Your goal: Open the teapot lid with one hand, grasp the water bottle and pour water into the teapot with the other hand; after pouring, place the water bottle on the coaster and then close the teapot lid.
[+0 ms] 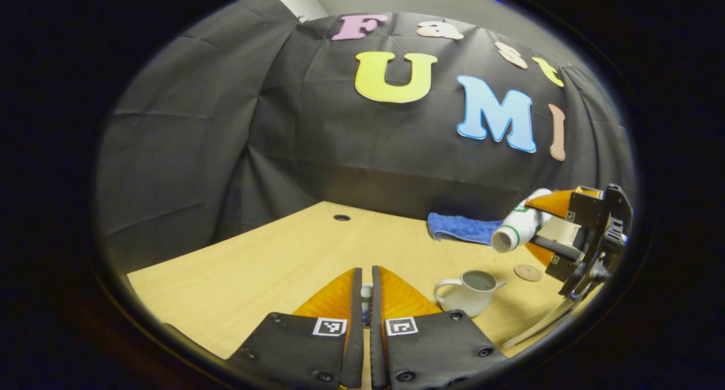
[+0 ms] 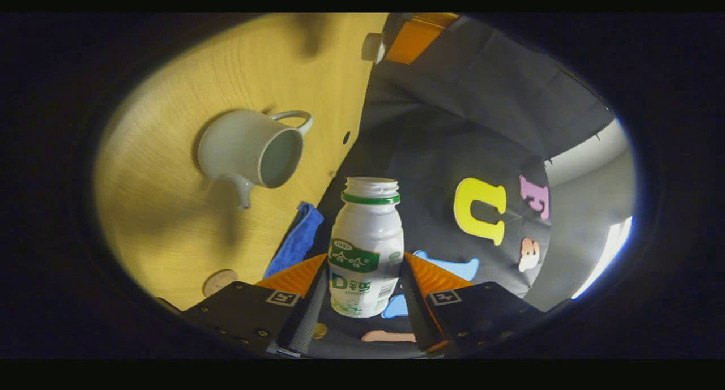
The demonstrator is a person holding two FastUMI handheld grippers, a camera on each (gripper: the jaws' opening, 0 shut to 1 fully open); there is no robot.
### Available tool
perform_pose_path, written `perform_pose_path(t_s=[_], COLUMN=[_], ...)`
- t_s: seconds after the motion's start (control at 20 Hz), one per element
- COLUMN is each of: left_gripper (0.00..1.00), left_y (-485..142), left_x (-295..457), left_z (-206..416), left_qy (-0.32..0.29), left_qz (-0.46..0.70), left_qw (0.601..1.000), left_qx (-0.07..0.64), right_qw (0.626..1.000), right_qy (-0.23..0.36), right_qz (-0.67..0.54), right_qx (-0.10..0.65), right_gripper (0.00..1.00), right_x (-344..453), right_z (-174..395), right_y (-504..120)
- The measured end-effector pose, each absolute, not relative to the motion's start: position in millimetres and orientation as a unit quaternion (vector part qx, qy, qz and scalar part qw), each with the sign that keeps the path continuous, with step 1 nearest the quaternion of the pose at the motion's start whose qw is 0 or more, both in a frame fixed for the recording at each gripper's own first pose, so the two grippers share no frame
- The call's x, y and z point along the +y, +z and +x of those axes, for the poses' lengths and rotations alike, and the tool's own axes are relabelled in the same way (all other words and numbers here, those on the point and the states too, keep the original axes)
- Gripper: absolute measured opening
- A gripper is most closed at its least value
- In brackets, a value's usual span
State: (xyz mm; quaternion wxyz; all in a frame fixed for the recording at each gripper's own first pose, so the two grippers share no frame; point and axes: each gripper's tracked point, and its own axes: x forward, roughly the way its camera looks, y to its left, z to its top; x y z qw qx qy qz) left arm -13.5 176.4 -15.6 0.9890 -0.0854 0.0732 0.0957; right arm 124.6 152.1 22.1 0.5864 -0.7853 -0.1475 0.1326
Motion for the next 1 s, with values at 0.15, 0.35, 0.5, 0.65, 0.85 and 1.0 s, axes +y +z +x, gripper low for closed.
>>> perform_pose_path(t_s=[0.15,0.35,0.5,0.65,0.85,1.0], left_gripper=[0.11,0.11,0.11,0.11,0.15,0.15], left_y=[-15.0,-13.0,-15.2,-12.2,-7.7,-5.2], left_x=[178.7,181.8,187.0,183.1,171.3,157.3], left_z=[-14.7,-16.7,-22.5,-24.7,-19.1,-11.4], left_qy=[0.100,0.107,0.108,0.102,0.084,0.065], left_qz=[-0.086,-0.090,-0.087,-0.086,-0.084,-0.081], left_qw=[0.989,0.988,0.988,0.988,0.990,0.992], left_qx=[0.073,0.070,0.073,0.073,0.070,0.069], right_qw=[0.647,0.743,0.808,0.864,0.918,0.944], right_qy=[0.147,0.160,0.169,0.181,0.169,0.151], right_qz=[-0.741,-0.649,-0.564,-0.469,-0.353,-0.283], right_qx=[-0.101,-0.034,-0.001,0.034,0.060,0.080], right_gripper=[0.67,0.67,0.66,0.67,0.68,0.68], right_x=[143.0,134.7,142.7,145.8,131.4,105.4], right_z=[129.9,114.4,101.7,103.3,99.3,95.1], right_y=[12.6,-14.4,-15.7,-11.8,1.7,6.4])
